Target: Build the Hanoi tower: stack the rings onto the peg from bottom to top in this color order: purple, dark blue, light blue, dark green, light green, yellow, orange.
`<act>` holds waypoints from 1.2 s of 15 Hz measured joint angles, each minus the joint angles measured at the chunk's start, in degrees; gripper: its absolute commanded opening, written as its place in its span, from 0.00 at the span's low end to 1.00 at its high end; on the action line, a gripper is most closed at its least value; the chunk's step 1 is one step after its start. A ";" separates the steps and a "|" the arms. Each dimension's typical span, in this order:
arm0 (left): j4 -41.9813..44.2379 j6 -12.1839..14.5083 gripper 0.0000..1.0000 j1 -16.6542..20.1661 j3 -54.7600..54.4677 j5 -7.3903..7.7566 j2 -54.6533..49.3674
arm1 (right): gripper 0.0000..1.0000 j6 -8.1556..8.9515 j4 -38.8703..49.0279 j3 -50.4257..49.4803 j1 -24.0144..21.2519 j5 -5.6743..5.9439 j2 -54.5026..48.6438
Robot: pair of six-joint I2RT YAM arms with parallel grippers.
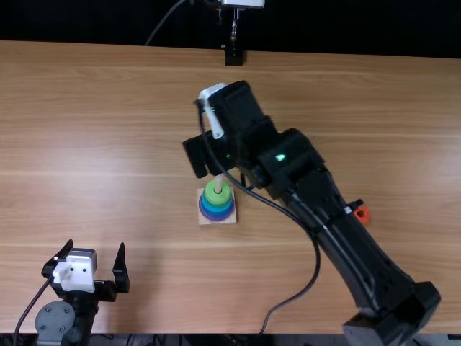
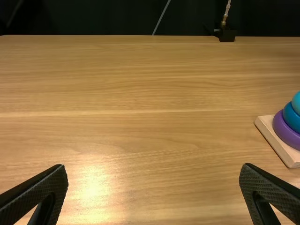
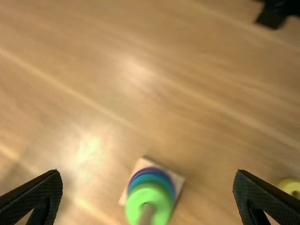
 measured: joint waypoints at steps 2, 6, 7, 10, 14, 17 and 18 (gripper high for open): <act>0.02 0.00 1.00 0.00 0.00 0.00 0.02 | 1.00 -0.02 6.34 -8.22 -4.59 0.02 -4.48; 0.04 0.00 1.00 0.00 0.00 0.02 0.02 | 1.00 -0.09 18.05 -23.34 -12.74 0.04 -9.05; 0.02 -0.04 1.00 0.00 0.00 0.02 0.02 | 1.00 -0.11 19.26 -26.49 -14.75 0.04 -9.55; 0.02 0.02 1.00 0.00 0.00 0.00 0.00 | 1.00 -0.24 18.47 -31.28 -20.94 0.02 -9.60; 0.04 0.00 1.00 0.00 0.00 0.02 0.00 | 1.00 -0.42 12.39 -31.10 -23.17 0.02 -7.19; 0.02 -0.02 1.00 0.00 0.00 0.02 0.00 | 1.00 -0.55 9.64 -30.21 -23.19 0.00 0.52; 0.02 0.00 1.00 0.00 0.00 0.02 0.00 | 1.00 -0.52 9.62 -28.79 -23.17 0.02 2.62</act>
